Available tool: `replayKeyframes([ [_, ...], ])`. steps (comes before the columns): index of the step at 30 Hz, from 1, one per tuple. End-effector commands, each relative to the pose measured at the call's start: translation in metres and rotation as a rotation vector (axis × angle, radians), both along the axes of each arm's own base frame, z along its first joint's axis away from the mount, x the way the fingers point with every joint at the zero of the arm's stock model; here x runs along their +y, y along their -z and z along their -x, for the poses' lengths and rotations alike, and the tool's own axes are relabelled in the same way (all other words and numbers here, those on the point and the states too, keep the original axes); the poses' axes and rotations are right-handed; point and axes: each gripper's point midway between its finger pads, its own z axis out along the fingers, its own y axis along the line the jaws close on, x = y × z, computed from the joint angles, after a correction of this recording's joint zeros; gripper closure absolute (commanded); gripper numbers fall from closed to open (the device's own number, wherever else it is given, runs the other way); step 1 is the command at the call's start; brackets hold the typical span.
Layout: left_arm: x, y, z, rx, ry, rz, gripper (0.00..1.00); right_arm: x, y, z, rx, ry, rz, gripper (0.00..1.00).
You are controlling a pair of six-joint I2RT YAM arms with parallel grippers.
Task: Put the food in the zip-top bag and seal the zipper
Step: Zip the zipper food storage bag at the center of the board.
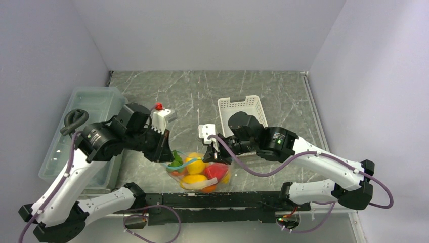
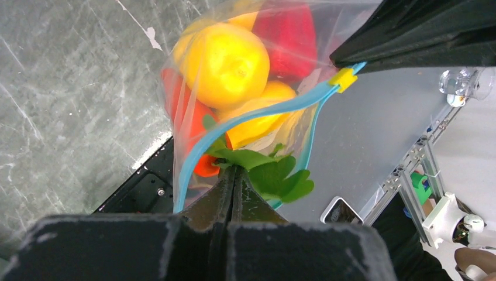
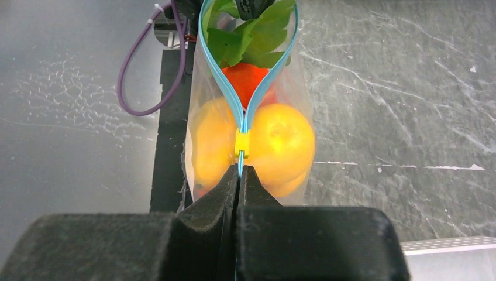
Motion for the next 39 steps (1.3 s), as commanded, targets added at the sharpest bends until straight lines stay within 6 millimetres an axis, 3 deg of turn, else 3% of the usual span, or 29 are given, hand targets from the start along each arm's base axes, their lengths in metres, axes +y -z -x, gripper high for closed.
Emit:
replayKeyframes([
  [1, -0.007, 0.004, -0.006, 0.009, 0.008, 0.0, 1.0, 0.004, -0.029, 0.0, -0.032, 0.003, -0.111, 1.0],
  [11, -0.027, 0.033, 0.007, 0.16, 0.142, 0.017, 1.0, 0.007, -0.029, -0.002, -0.033, 0.007, -0.115, 1.0],
  [25, -0.052, 0.065, 0.008, 0.22, 0.165, -0.003, 1.0, 0.014, -0.026, -0.009, -0.037, 0.027, -0.112, 1.0],
  [31, -0.052, 0.048, -0.009, 0.107, 0.117, -0.028, 1.0, 0.014, -0.022, -0.006, -0.022, 0.014, -0.095, 1.0],
  [39, -0.027, 0.015, -0.038, -0.067, -0.027, -0.113, 0.99, 0.012, -0.014, -0.006, -0.017, 0.018, -0.069, 1.0],
])
